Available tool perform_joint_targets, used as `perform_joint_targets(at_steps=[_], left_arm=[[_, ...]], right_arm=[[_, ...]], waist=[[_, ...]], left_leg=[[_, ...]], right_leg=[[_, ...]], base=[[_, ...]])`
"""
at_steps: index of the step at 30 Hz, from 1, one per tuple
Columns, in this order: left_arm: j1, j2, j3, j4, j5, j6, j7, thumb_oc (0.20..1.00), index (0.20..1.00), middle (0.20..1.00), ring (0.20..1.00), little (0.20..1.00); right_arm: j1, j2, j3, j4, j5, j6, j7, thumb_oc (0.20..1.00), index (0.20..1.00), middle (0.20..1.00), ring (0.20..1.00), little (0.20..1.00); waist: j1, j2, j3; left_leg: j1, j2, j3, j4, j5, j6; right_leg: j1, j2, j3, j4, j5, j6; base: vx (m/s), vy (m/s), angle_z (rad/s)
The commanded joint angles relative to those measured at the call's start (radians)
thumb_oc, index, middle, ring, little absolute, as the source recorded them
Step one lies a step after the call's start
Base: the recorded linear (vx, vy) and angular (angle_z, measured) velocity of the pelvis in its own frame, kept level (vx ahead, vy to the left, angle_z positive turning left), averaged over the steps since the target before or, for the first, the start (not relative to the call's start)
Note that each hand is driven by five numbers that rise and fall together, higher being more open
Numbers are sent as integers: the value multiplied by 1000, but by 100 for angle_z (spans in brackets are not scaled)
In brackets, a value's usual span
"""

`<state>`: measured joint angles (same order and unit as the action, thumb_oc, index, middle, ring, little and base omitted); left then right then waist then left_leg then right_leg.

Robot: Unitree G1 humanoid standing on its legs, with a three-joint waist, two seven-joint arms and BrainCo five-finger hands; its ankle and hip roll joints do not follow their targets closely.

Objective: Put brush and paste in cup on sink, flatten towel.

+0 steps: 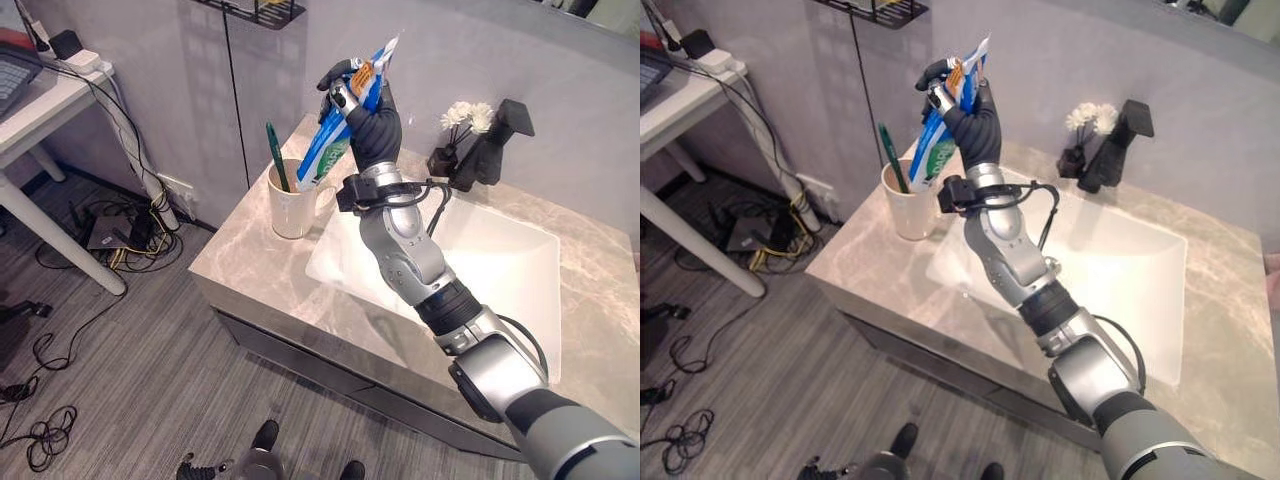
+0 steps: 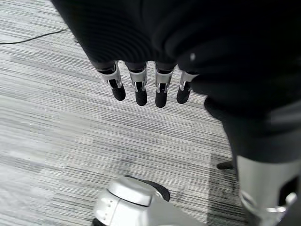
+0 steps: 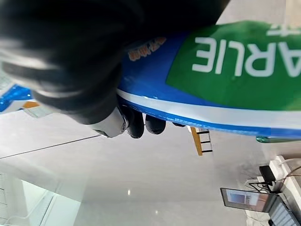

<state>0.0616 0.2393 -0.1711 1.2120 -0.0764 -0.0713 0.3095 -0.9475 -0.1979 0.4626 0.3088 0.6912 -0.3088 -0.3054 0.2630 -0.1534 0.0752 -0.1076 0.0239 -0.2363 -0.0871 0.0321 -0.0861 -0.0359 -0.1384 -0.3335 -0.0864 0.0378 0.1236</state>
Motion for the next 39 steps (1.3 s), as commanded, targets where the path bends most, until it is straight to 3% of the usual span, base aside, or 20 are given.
perform_joint_targets(at_steps=[1, 10, 33, 34, 35, 39], left_arm=[[-41, 49, -13, 69, -12, -2, 10, 1000, 1000, 1000, 1000, 1000], [-79, 47, -48, 52, -31, -5, 14, 1000, 1000, 1000, 1000, 1000], [-96, 65, -19, 54, -35, -1, 28, 1000, 1000, 1000, 1000, 1000], [-96, 66, -16, 54, -38, -1, 29, 1000, 1000, 1000, 1000, 1000], [-99, 68, -14, 54, -41, -1, 28, 1000, 1000, 1000, 1000, 1000], [-96, 71, -9, 64, -40, 1, 25, 1000, 1000, 1000, 1000, 1000]], right_arm=[[-124, -25, -53, 43, -46, -51, -24, 200, 200, 200, 200, 200], [-158, -17, -72, 68, -47, -54, -46, 200, 200, 200, 200, 200], [-151, -51, 43, -20, -248, 9, -30, 200, 200, 200, 200, 200], [-149, -49, 47, -17, -244, 11, -24, 253, 253, 253, 253, 253], [-145, -45, 53, -16, -233, 13, -18, 1000, 1000, 1000, 1000, 1000], [-141, -48, 65, -9, -235, 21, -10, 1000, 1000, 1000, 1000, 1000]], waist=[[27, -23, 31], [26, -31, 28], [29, -76, 53], [27, -77, 53], [24, -78, 53], [19, -79, 49]], left_leg=[[-57, -13, 24, 0, 33, 24], [-57, -24, 7, 0, 30, 29], [-67, -29, 14, 0, 26, 36], [-66, -28, 15, 0, 25, 36], [-65, -25, 17, 0, 25, 35], [-60, -20, 26, 0, 24, 34]], right_leg=[[102, -84, 23, -1, -3, 54], [115, -87, 3, -1, -1, 54], [96, -86, 18, -1, 1, 57], [96, -86, 20, -1, 2, 57], [95, -85, 25, -1, 2, 56], [96, -84, 30, -1, 2, 54]], base=[[49, -7, 5], [28, 4, 9], [0, 0, 0], [0, 0, 0], [-15, -1, -3], [-3, -1, -1]])
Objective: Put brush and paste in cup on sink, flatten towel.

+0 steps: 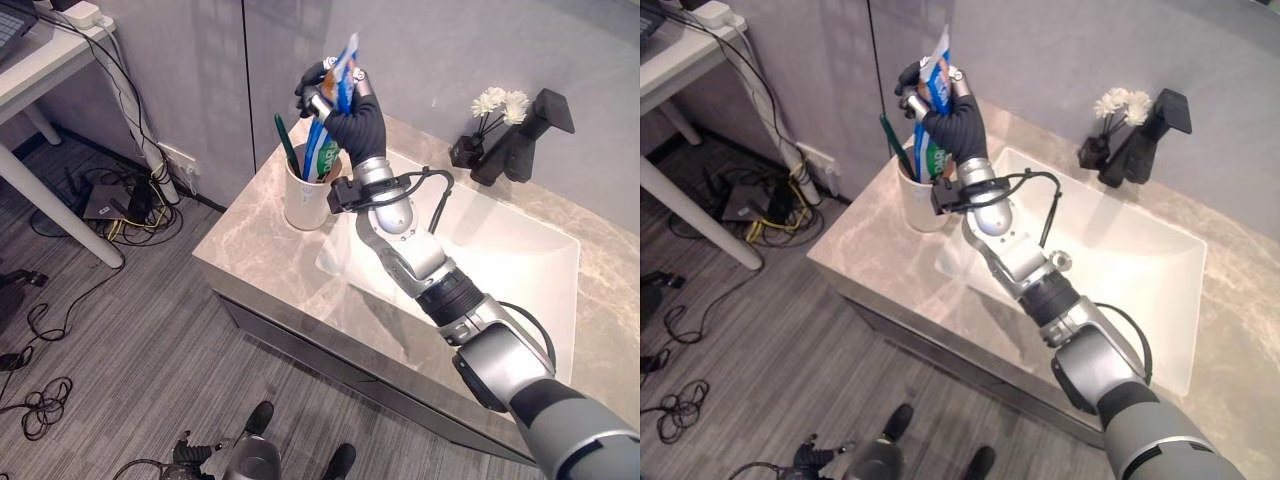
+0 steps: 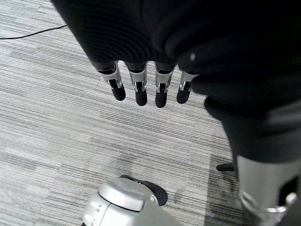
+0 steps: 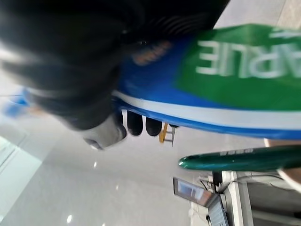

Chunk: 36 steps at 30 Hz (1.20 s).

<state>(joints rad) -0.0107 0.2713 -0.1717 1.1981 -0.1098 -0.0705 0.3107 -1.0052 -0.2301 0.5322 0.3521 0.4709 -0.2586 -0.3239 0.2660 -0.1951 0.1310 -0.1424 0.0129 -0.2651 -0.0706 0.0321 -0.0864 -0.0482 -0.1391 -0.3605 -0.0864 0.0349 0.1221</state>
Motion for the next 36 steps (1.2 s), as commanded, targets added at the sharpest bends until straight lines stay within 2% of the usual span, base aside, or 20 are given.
perform_joint_targets(at_steps=[1, 9, 17, 18, 21, 22, 23, 24, 25, 26, 27, 28, 29, 33, 34, 35, 36], left_arm=[[-23, 38, -8, 78, -6, 0, 24, 1000, 1000, 1000, 1000, 1000], [-23, 24, -13, 118, 22, 17, 15, 1000, 1000, 1000, 1000, 1000], [-37, -11, -93, 102, 79, 18, 6, 1000, 1000, 1000, 1000, 1000], [-47, -18, -108, 90, 88, 16, 6, 1000, 1000, 1000, 1000, 1000], [-50, -19, -111, 84, 90, 15, 8, 1000, 1000, 1000, 1000, 1000], [-60, -25, -123, 64, 96, 8, 8, 1000, 1000, 1000, 1000, 1000], [-58, -27, -129, 29, 102, -5, 6, 1000, 1000, 1000, 1000, 1000], [-59, -28, -130, 29, 102, -5, 6, 1000, 1000, 1000, 1000, 1000], [-60, -27, -133, 13, 111, -12, 2, 1000, 1000, 1000, 1000, 1000], [-57, -24, -144, -47, 126, -35, -21, 1000, 1000, 1000, 1000, 1000], [-57, -24, -141, -61, 125, -43, -27, 1000, 1000, 1000, 1000, 1000], [-55, -23, -144, -62, 125, -43, -27, 1000, 1000, 1000, 1000, 1000], [-51, -24, -149, -83, 132, -48, -40, 1000, 1000, 1000, 1000, 1000], [-32, -17, -161, -204, 149, -80, -115, 1000, 1000, 1000, 1000, 1000], [-26, -12, -168, -213, 148, -80, -121, 1000, 1000, 1000, 1000, 1000], [-16, 0, -187, -265, 150, -82, -137, 1000, 1000, 1000, 1000, 1000], [1, 21, -192, -327, 156, -89, -162, 1000, 1000, 1000, 1000, 1000]], right_arm=[[-84, -16, -4, -52, -15, -30, 8, 1000, 1000, 1000, 1000, 1000], [-76, -11, -38, -62, -44, -28, -20, 1000, 1000, 1000, 1000, 1000], [-65, 21, -148, -139, -89, -59, -102, 1000, 1000, 1000, 1000, 1000], [-68, 15, -179, -191, -94, -72, -119, 1000, 1000, 1000, 1000, 1000], [-63, 9, -190, -212, -100, -71, -122, 1000, 1000, 1000, 1000, 1000], [-54, -21, -219, -271, -120, -74, -134, 1000, 1000, 1000, 1000, 1000], [-36, -107, -261, -356, -190, -67, -147, 1000, 1000, 1000, 1000, 1000], [-35, -108, -262, -358, -191, -66, -147, 1000, 1000, 1000, 1000, 1000], [-20, -161, -286, -393, -239, -64, -162, 1000, 1000, 1000, 1000, 1000], [36, -295, -354, -454, -365, -47, -181, 1000, 1000, 1000, 1000, 1000], [75, -330, -387, -471, -379, -48, -191, 1000, 1000, 1000, 1000, 1000], [80, -331, -390, -475, -379, -47, -191, 1000, 1000, 1000, 1000, 1000], [126, -383, -435, -493, -410, -45, -199, 1000, 1000, 1000, 1000, 1000], [517, -589, -777, -510, -620, -7, -296, 1000, 1000, 1000, 1000, 1000], [544, -579, -817, -519, -608, -16, -308, 1000, 1000, 1000, 1000, 1000], [571, -593, -861, -478, -629, -5, -363, 1000, 1000, 1000, 1000, 1000], [679, -640, -935, -372, -678, 37, -412, 1000, 1000, 1000, 1000, 1000]], waist=[[16, -37, -6], [4, -22, -28], [-31, 18, -65], [-51, 30, -77], [-56, 36, -80], [-77, 48, -88], [-105, 62, -94], [-104, 62, -95], [-122, 67, -100], [-154, 82, -103], [-172, 88, -107], [-169, 88, -108], [-187, 93, -112], [-275, 124, -117], [-281, 128, -123], [-288, 135, -124], [-299, 142, -122]], left_leg=[[-25, -9, 55, -17, 24, 34], [-4, -1, 76, -17, 18, 32], [43, 10, 113, -17, 5, 35], [55, 14, 135, -17, 1, 36], [64, 19, 151, -17, -1, 36], [78, 27, 179, -17, -5, 35], [96, 35, 209, -17, -15, 33], [93, 35, 210, -17, -12, 34], [96, 37, 221, -17, -12, 34], [107, 45, 251, -17, -11, 36], [114, 48, 261, -17, -20, 34], [115, 49, 262, -17, -21, 34], [122, 52, 269, -17, -23, 34], [129, 61, 287, -17, -20, 37], [128, 64, 291, -17, -25, 37], [128, 65, 292, -17, -26, 38], [127, 66, 294, -17, -26, 39]], right_leg=[[108, -83, 58, -1, 5, 56], [117, -82, 71, -1, 6, 54], [146, -78, 87, -1, 5, 52], [142, -76, 104, -1, 4, 52], [140, -76, 118, -1, 6, 52], [132, -76, 146, -1, 7, 51], [127, -74, 171, -1, 4, 52], [124, -74, 172, -1, 7, 52], [118, -74, 181, -1, 7, 53], [108, -71, 207, -1, 15, 57], [106, -69, 217, -1, 9, 57], [106, -69, 218, -1, 9, 57], [105, -66, 225, -1, 8, 57], [94, -53, 250, -1, 18, 56], [89, -51, 255, -1, 15, 56], [84, -50, 259, -1, 15, 56], [81, -47, 264, -1, 15, 56]], base=[[0, 0, 0], [-3, 0, -4], [-11, 11, -12], [-17, 15, -8], [-26, 16, -27], [-52, 24, -47], [-61, 27, -43], [-40, 18, -48], [-76, 20, -51], [-45, 19, -44], [-34, 13, -27], [21, 4, -38], [-1, 5, -40], [-27, -13, -22], [3, -20, -15], [5, -23, -18], [-23, -39, -33]])
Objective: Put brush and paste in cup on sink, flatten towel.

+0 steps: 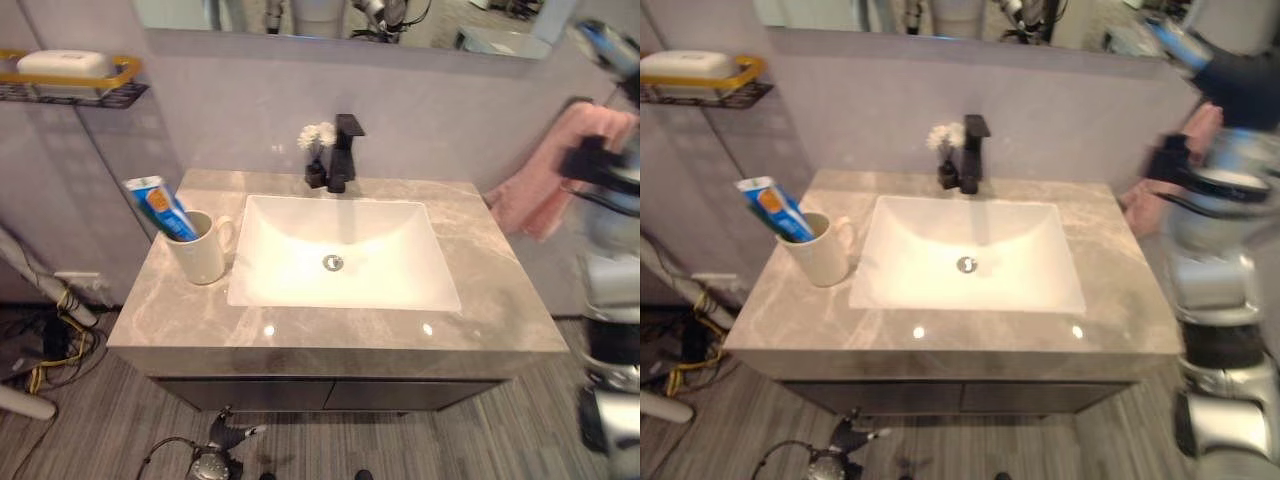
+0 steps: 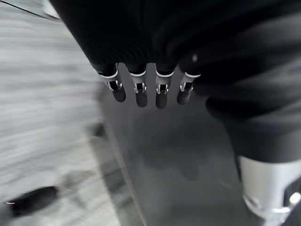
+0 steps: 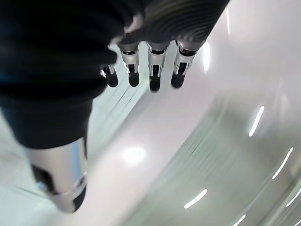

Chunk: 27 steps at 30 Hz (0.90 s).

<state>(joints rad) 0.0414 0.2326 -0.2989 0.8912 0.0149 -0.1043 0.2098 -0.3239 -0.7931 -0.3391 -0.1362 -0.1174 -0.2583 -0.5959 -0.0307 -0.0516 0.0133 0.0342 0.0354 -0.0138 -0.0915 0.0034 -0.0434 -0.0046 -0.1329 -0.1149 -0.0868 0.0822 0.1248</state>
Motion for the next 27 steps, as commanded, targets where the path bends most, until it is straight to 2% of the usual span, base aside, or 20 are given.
perform_joint_targets(at_steps=[1, 2, 4, 6, 7, 8, 12, 14, 15, 16, 17, 18, 20, 21, 22, 23, 24, 25, 26, 27], left_arm=[[-24, 97, -74, -103, 48, -57, -97, 1000, 1000, 1000, 1000, 1000], [-22, 99, -77, -105, 47, -55, -98, 1000, 1000, 1000, 1000, 1000], [22, 170, -93, -285, 29, -53, -153, 1000, 1000, 1000, 1000, 1000], [41, 250, -110, -458, -3, -37, -212, 1000, 1000, 1000, 1000, 1000], [53, 282, -105, -548, -51, -30, -242, 1000, 1000, 1000, 1000, 1000], [76, 351, -86, -714, -132, -19, -296, 1000, 1000, 1000, 1000, 1000], [111, 438, -27, -945, -274, -10, -377, 1000, 1000, 1000, 1000, 1000], [140, 474, 16, -1033, -347, 3, -407, 1000, 1000, 1000, 1000, 1000], [143, 475, 18, -1035, -347, 4, -408, 1000, 1000, 1000, 1000, 1000], [168, 514, 59, -1121, -425, 3, -444, 1000, 1000, 1000, 1000, 1000], [198, 533, 89, -1174, -469, 7, -464, 1000, 1000, 1000, 1000, 1000], [202, 533, 92, -1176, -469, 8, -464, 1000, 1000, 1000, 1000, 1000], [274, 590, 163, -1283, -547, 7, -498, 1000, 1000, 1000, 1000, 1000], [283, 592, 171, -1289, -548, 10, -499, 1000, 1000, 1000, 1000, 1000], [323, 608, 224, -1333, -572, -10, -485, 1000, 1000, 1000, 1000, 1000], [341, 613, 256, -1360, -587, -20, -471, 853, 853, 853, 853, 853], [346, 614, 260, -1364, -588, -19, -471, 288, 288, 288, 288, 288], [357, 617, 271, -1376, -607, -29, -468, 200, 200, 200, 200, 200], [388, 620, 324, -1399, -620, -51, -444, 200, 200, 200, 200, 200], [392, 620, 327, -1401, -620, -50, -443, 200, 200, 200, 200, 200]], right_arm=[[125, -105, -166, 242, -110, 92, -172, 1000, 1000, 1000, 1000, 1000], [129, -105, -169, 244, -109, 90, -172, 1000, 1000, 1000, 1000, 1000], [206, -44, -238, 454, 14, 116, -218, 1000, 1000, 1000, 1000, 1000], [214, -24, -223, 699, 209, 112, -165, 1000, 1000, 1000, 1000, 1000], [219, -42, -202, 865, 283, 120, -119, 1000, 1000, 1000, 1000, 1000], [225, -53, -116, 1176, 339, 168, -3, 1000, 1000, 1000, 1000, 1000], [252, 80, 31, 1452, 369, 197, 240, 1000, 1000, 1000, 1000, 1000], [264, 154, 115, 1491, 352, 203, 335, 1000, 1000, 1000, 1000, 1000], [263, 155, 117, 1492, 352, 203, 335, 1000, 1000, 1000, 1000, 1000], [298, 229, 251, 1474, 252, 200, 438, 1000, 1000, 1000, 1000, 1000], [317, 258, 326, 1451, 197, 194, 491, 1000, 1000, 1000, 1000, 1000], [317, 259, 328, 1451, 197, 194, 491, 1000, 1000, 1000, 1000, 1000], [359, 319, 460, 1358, 112, 172, 567, 1000, 1000, 1000, 1000, 1000], [360, 321, 464, 1357, 112, 173, 567, 1000, 1000, 1000, 1000, 1000], [402, 328, 541, 1201, 81, 140, 594, 1000, 1000, 1000, 1000, 1000], [421, 329, 556, 1132, 95, 128, 603, 1000, 1000, 1000, 1000, 1000], [423, 329, 557, 1129, 96, 130, 604, 1000, 1000, 1000, 1000, 1000], [428, 333, 558, 1097, 108, 123, 602, 1000, 1000, 1000, 1000, 1000], [461, 334, 565, 970, 127, 103, 605, 1000, 1000, 1000, 1000, 1000], [462, 334, 567, 968, 127, 104, 605, 1000, 1000, 1000, 1000, 1000]], waist=[[-28, 12, 2], [-25, 12, -3], [-41, 33, 12], [-45, 40, 16], [-45, 44, 19], [-42, 51, 33], [-46, 71, 44], [-45, 77, 49], [-47, 76, 49], [-41, 86, 58], [-41, 86, 63], [-43, 86, 60], [-33, 93, 65], [-37, 91, 65], [-25, 95, 69], [-22, 96, 73], [-24, 95, 73], [-21, 96, 77], [-14, 98, 86], [-16, 97, 86]], left_leg=[[-49, 48, 52, 4, 5, -5], [-46, 49, 52, 4, -9, -6], [-50, 52, 61, 4, 4, -7], [-49, 57, 70, 4, 3, -13], [-42, 60, 71, 4, -6, -16], [-39, 67, 76, 4, 9, -23], [-36, 78, 72, 4, 16, -36], [-31, 83, 70, 4, 12, -42], [-30, 83, 69, 4, 12, -42], [-31, 87, 67, 4, 20, -48], [-31, 89, 67, 4, 30, -50], [-29, 89, 65, 4, 22, -51], [-26, 93, 62, 4, 30, -56], [-25, 92, 62, 4, 30, -57], [-24, 94, 54, 4, 36, -59], [-23, 94, 46, 4, 40, -60], [-22, 94, 45, 4, 40, -60], [-21, 94, 41, 4, 41, -60], [-17, 97, 33, 4, 46, -57], [-17, 97, 32, 4, 46, -58]], right_leg=[[28, -48, 31, 0, -28, 53], [31, -48, 31, 0, -39, 55], [19, -45, 41, 0, -28, 53], [14, -43, 50, 0, -29, 52], [19, -40, 53, 0, -38, 51], [23, -36, 51, 0, -29, 46], [33, -28, 42, 0, -39, 39], [42, -24, 37, 0, -52, 35], [43, -25, 36, 0, -52, 35], [46, -19, 35, 0, -57, 30], [47, -17, 34, 0, -53, 25], [49, -17, 33, 0, -60, 26], [56, -13, 29, 0, -64, 19], [58, -13, 28, 0, -64, 19], [67, -8, 21, 0, -69, 13], [73, -7, 13, 3, -74, 9], [75, -7, 12, 3, -74, 9], [77, -6, 6, 9, -77, 7], [71, -2, -2, 52, -99, -1], [70, -2, -3, 55, -101, -1]], base=[[23, -36, -29], [20, -30, -22], [-36, -16, -17], [-10, -18, -30], [-24, -58, -23], [0, -73, -12], [-4, -67, 2], [8, -56, 1], [21, -69, 6], [-33, -71, 4], [-7, -71, 3], [17, -70, 2], [35, -68, 4], [30, -74, 4], [32, -68, 9], [31, -68, 10], [15, -43, 15], [11, -62, 23], [11, -62, 29], [3, -59, 27]])
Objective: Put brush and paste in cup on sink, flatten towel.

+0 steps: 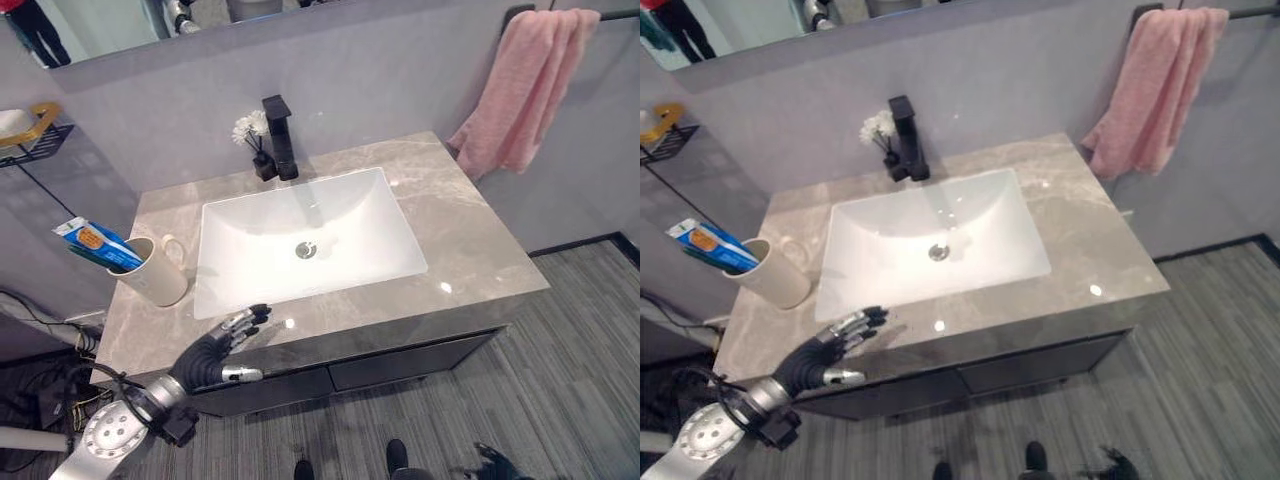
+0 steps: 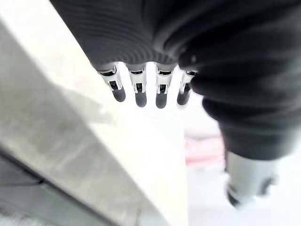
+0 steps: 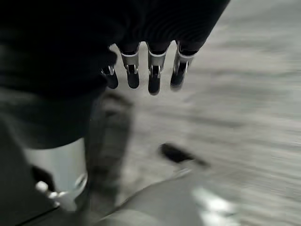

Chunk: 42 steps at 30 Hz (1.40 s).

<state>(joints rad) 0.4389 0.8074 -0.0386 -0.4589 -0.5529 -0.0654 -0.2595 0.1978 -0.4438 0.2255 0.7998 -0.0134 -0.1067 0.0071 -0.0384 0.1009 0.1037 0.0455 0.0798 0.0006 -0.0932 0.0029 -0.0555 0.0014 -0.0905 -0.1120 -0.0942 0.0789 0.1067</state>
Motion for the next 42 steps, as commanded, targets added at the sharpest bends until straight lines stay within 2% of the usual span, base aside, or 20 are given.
perform_joint_targets(at_steps=[1, 4, 8, 10, 11, 12, 13, 22, 28, 33, 34, 42], left_arm=[[4, 37, 91, -52, -54, -99, 50, 200, 200, 200, 200, 200], [52, 8, 147, -49, -35, -121, 89, 200, 200, 200, 200, 200], [71, -31, 151, -8, -19, -130, 108, 200, 200, 200, 200, 200], [71, -32, 151, -8, -19, -130, 108, 200, 200, 200, 200, 200], [70, -87, 138, 7, 3, -134, 142, 200, 200, 200, 200, 200], [70, -87, 138, 7, 3, -135, 143, 200, 200, 200, 200, 200], [70, -126, 133, 16, 7, -139, 160, 200, 200, 200, 200, 200], [23, -210, 152, 81, 109, -153, 234, 200, 200, 200, 200, 200], [-32, -218, 163, 121, 202, -165, 276, 200, 200, 200, 200, 200], [-84, -229, 150, 160, 216, -163, 307, 200, 200, 200, 200, 200], [-90, -210, 162, 156, 265, -168, 312, 200, 200, 200, 200, 200], [-130, -216, 162, 186, 235, -165, 324, 200, 200, 200, 200, 200]], right_arm=[[-47, -15, 1, -25, 37, -58, 7, 1000, 1000, 1000, 1000, 1000], [-7, -21, 6, -145, 32, -79, 15, 1000, 1000, 1000, 1000, 1000], [12, -45, 7, -163, -16, -80, -10, 1000, 1000, 1000, 1000, 1000], [12, -45, 7, -163, -16, -80, -10, 1000, 1000, 1000, 1000, 1000], [4, -40, 0, -146, -49, -75, -47, 1000, 1000, 1000, 1000, 1000], [5, -40, 0, -146, -50, -74, -47, 1000, 1000, 1000, 1000, 1000], [9, -32, -8, -141, -57, -73, -72, 1000, 1000, 1000, 1000, 1000], [31, 1, 6, -148, -62, -65, -88, 1000, 1000, 1000, 1000, 1000], [7, 2, 30, -148, -65, -61, -91, 1000, 1000, 1000, 1000, 1000], [-27, 4, 36, -144, -58, -56, -103, 1000, 1000, 1000, 1000, 1000], [-37, 10, 31, -137, -48, -55, -109, 1000, 1000, 1000, 1000, 1000], [-65, 18, 15, -65, -42, -42, -135, 1000, 1000, 1000, 1000, 1000]], waist=[[-3, -54, 2], [18, -59, 24], [35, -68, 45], [33, -67, 45], [40, -72, 46], [40, -72, 46], [39, -76, 45], [28, -91, 42], [24, -95, 51], [18, -95, 61], [16, -95, 70], [9, -84, 86]], left_leg=[[-26, 54, 13, 6, 50, -43], [-43, 52, -13, 18, 64, -41], [-85, 39, -57, 74, 55, -43], [-86, 39, -59, 76, 54, -43], [-85, 33, -62, 77, 43, -37], [-85, 33, -62, 77, 43, -37], [-80, 30, -57, 74, 36, -31], [-69, 27, -35, 33, 35, -21], [-75, 28, -20, 10, 42, -26], [-95, 30, -10, 6, 47, -28], [-104, 30, -8, 6, 47, -29], [-137, 24, 2, 6, 51, -27]], right_leg=[[56, -42, -9, 83, -107, 13], [46, -39, -30, 116, -133, 6], [64, -43, -61, 104, -138, -4], [65, -43, -63, 103, -138, -4], [77, -46, -71, 97, -140, -2], [78, -46, -71, 97, -140, -2], [75, -48, -68, 106, -143, -1], [64, -50, -59, 79, -130, 6], [55, -45, -46, 30, -99, 13], [28, -43, -32, 19, -83, 15], [12, -43, -26, 18, -78, 17], [-29, -51, -11, 22, -65, 26]], base=[[-14, -36, 20], [-33, -66, 15], [-39, -62, 33], [-4, -9, 24], [4, 8, 17], [11, 28, 14], [7, 21, 7], [6, 7, 0], [3, 5, -7], [-18, 6, -5], [-25, 6, -4], [-7, 13, -9]])
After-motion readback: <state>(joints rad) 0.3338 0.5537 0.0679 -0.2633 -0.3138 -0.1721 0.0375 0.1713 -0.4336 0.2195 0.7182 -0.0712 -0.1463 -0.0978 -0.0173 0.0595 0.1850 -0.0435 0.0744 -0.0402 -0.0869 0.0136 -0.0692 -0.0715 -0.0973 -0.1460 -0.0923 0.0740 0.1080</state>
